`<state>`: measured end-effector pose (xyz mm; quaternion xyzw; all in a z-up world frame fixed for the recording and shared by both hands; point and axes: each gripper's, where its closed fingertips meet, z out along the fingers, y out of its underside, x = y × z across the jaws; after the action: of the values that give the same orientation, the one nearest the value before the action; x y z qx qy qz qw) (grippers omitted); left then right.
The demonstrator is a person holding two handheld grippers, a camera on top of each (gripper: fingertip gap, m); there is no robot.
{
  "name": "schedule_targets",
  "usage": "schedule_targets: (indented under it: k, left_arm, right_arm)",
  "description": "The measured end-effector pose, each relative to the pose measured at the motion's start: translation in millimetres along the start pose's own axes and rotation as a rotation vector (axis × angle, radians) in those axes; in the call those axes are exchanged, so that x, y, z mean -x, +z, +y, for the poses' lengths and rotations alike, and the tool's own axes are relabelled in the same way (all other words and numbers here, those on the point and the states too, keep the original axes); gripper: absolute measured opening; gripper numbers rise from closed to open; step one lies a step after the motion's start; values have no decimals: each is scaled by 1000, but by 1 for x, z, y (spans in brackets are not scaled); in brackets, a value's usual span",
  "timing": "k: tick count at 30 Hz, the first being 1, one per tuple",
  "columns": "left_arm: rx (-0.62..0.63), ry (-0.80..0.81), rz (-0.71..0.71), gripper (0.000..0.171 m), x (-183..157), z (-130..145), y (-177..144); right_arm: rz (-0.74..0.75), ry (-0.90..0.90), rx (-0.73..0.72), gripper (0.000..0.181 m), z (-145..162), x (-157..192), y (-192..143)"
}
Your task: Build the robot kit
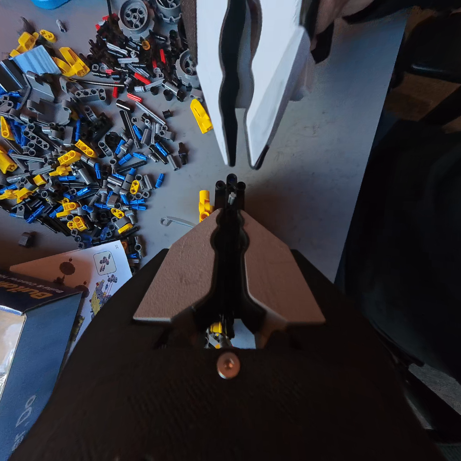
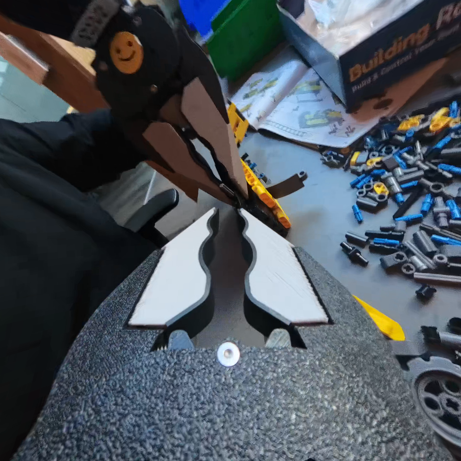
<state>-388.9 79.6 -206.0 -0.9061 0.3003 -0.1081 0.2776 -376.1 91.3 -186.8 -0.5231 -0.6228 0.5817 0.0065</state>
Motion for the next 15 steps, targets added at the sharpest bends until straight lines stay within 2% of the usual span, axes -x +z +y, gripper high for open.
schedule_targets:
  k: [2, 7, 12, 15]
  left_arm:
    - [-14, -9, -1, 5, 1, -1, 0]
    - [-38, -4, 2, 6, 0, -1, 0]
    - [-38, -8, 15, 5, 0, -1, 0]
    - [-39, -4, 14, 5, 0, -2, 1]
  right_arm:
    - [64, 23, 93, 0, 5, -8, 3]
    - [177, -103, 248, 0, 5, -10, 3]
    - [347, -569, 254, 0, -39, 19, -23]
    - [397, -722, 290, 0, -46, 27, -23]
